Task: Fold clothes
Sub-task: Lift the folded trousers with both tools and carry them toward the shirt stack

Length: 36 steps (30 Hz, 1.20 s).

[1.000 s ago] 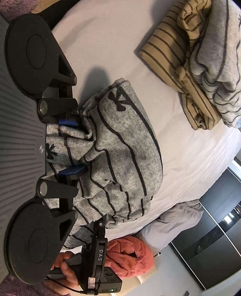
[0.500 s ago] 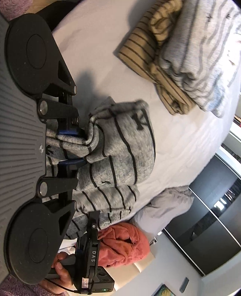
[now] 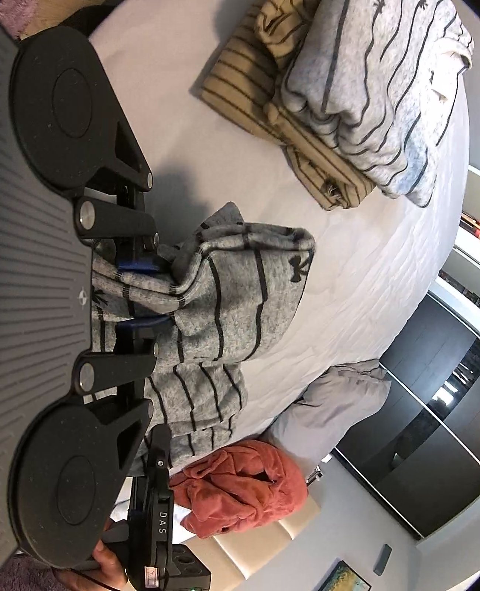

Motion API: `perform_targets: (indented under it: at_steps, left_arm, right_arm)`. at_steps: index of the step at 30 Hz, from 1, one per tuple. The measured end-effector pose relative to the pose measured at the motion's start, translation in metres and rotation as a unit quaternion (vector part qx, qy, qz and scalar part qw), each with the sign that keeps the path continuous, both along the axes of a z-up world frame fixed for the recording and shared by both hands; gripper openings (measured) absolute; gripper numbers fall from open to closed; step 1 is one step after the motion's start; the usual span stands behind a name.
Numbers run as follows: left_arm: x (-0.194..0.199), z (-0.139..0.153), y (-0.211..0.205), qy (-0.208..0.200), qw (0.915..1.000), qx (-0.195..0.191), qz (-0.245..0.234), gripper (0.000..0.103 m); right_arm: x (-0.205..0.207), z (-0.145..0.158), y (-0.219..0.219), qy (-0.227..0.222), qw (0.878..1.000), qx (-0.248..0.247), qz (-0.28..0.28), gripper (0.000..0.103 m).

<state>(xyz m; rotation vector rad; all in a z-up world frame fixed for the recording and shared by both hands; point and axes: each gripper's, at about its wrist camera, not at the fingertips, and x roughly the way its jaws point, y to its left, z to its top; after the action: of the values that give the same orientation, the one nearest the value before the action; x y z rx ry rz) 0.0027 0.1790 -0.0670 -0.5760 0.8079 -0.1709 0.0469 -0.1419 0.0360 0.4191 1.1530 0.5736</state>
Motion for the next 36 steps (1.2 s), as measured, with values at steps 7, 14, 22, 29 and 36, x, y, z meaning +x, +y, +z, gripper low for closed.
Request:
perform_targets:
  at_steps: [7,14,22,29,36]
  left_arm:
    - [0.004,-0.009,-0.002,0.008,0.9993,0.035,0.006,0.033]
    - [0.008,-0.027,0.010,0.039,0.9985,0.022,0.030,0.055]
    - [0.026,-0.050,0.014,0.060,0.9973,-0.032,0.026,0.057]
    - [0.038,-0.057,0.013,0.063,0.9950,-0.076,0.016,0.033]
    - [0.029,-0.034,0.008,0.023,0.9983,-0.052,0.013,0.022]
  right_arm:
    - [-0.002,-0.010,0.001,-0.011,1.000,-0.020,0.003,0.038]
    - [0.002,-0.025,-0.001,0.002,1.000,-0.026,-0.004,0.066]
    - [0.015,-0.055,0.006,0.025,1.000,-0.001,-0.010,0.079]
    - [0.026,-0.056,0.030,0.016,1.000,0.004,0.023,0.052]
    - [0.021,-0.040,0.025,0.017,1.000,0.018,0.016,0.036]
